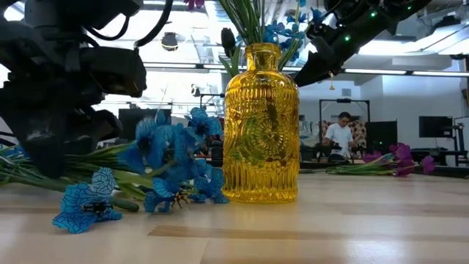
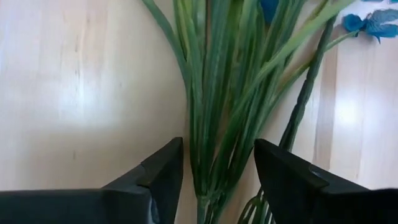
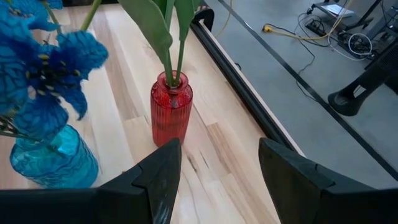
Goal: Sort flowers into vase by color
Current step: Put the right blue flower into the blue crystal vase
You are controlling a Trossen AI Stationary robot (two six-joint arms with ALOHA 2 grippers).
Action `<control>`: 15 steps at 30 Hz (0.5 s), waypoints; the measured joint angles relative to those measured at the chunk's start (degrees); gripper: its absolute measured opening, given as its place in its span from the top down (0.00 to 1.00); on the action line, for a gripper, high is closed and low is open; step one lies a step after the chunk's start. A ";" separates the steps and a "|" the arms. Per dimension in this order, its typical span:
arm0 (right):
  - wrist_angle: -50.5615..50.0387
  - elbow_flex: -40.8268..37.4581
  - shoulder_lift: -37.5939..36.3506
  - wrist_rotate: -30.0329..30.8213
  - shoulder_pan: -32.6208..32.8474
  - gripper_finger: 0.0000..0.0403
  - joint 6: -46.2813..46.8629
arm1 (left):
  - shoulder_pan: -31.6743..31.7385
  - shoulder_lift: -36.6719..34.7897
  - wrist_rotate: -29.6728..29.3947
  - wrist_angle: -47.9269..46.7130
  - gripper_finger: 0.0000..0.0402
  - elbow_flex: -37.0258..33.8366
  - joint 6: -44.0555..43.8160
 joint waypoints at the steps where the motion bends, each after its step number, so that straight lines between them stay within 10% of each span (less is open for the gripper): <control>1: -0.10 0.00 -0.02 0.02 0.00 0.40 0.00 | -0.04 0.00 0.00 0.06 0.55 0.00 0.18; 15: -0.05 0.00 -0.01 0.04 0.00 0.40 0.02 | -0.26 0.03 -1.62 0.07 0.63 0.00 -0.42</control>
